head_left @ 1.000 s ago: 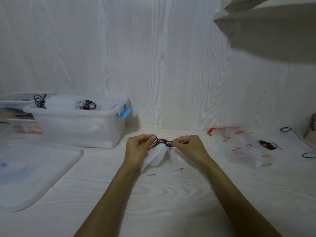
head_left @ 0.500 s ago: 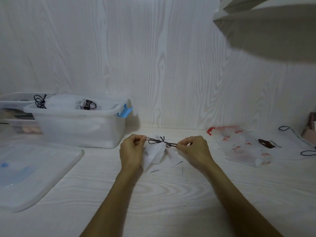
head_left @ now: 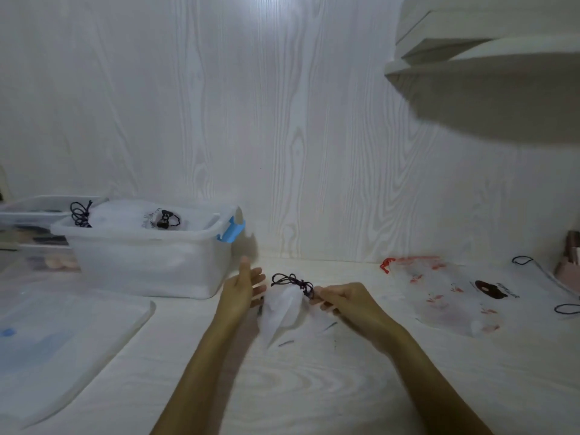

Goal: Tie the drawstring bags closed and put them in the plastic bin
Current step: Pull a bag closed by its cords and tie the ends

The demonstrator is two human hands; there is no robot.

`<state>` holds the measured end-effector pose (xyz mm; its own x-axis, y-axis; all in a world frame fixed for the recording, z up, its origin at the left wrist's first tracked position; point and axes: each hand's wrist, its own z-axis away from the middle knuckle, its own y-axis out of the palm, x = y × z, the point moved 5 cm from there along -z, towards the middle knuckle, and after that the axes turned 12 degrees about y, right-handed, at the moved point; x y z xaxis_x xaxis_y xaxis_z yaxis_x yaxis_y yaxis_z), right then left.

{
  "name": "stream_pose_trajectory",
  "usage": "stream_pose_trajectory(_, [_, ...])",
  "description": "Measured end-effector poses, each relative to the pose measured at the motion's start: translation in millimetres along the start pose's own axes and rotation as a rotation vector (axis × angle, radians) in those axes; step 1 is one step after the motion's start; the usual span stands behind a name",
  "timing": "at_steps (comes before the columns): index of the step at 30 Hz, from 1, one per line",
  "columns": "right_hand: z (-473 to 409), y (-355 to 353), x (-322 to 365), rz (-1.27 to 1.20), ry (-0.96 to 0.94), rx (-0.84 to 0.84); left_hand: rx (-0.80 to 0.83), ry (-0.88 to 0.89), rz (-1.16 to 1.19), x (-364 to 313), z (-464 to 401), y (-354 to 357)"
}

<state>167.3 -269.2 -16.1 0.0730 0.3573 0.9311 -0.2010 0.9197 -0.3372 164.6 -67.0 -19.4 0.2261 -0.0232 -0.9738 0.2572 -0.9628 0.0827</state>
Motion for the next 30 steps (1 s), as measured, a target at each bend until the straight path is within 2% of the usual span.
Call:
stream_pose_trajectory(3, [-8,-7,0,-0.069,0.021,-0.106,0.085,0.038,-0.243,-20,8,-8])
stream_pose_trajectory(7, [-20,-7,-7,-0.115,0.107,-0.247,0.430,0.261,-0.688,-42,38,15])
stream_pose_trajectory(9, [-26,-3,-9,-0.123,0.175,-0.239,0.534,0.352,-0.939,-36,49,37])
stream_pose_trajectory(11, [-26,0,-9,-0.180,0.228,-0.201,0.469,0.415,-1.095,-28,50,50])
stream_pose_trajectory(13, [-20,-2,-9,-0.220,0.259,-0.157,0.267,0.453,-1.099,-29,43,48])
stream_pose_trajectory(16, [-8,-11,-11,-0.145,0.249,-0.111,0.098,0.429,-0.858,-32,28,35])
stream_pose_trajectory(19, [-3,-22,-6,-0.189,0.231,-0.133,0.092,0.329,-0.383,-46,15,22])
stream_pose_trajectory(22, [7,-15,5,-0.249,0.285,-0.025,0.114,0.167,0.046,-63,14,7])
stream_pose_trajectory(24, [12,-1,7,-0.254,0.353,0.100,0.123,0.115,0.188,-72,15,-6])
stream_pose_trajectory(27, [9,20,13,-0.274,0.383,0.183,0.070,0.073,0.360,-83,12,-30])
stream_pose_trajectory(30, [5,47,26,-0.488,0.382,0.344,0.033,0.052,0.513,-91,9,-51])
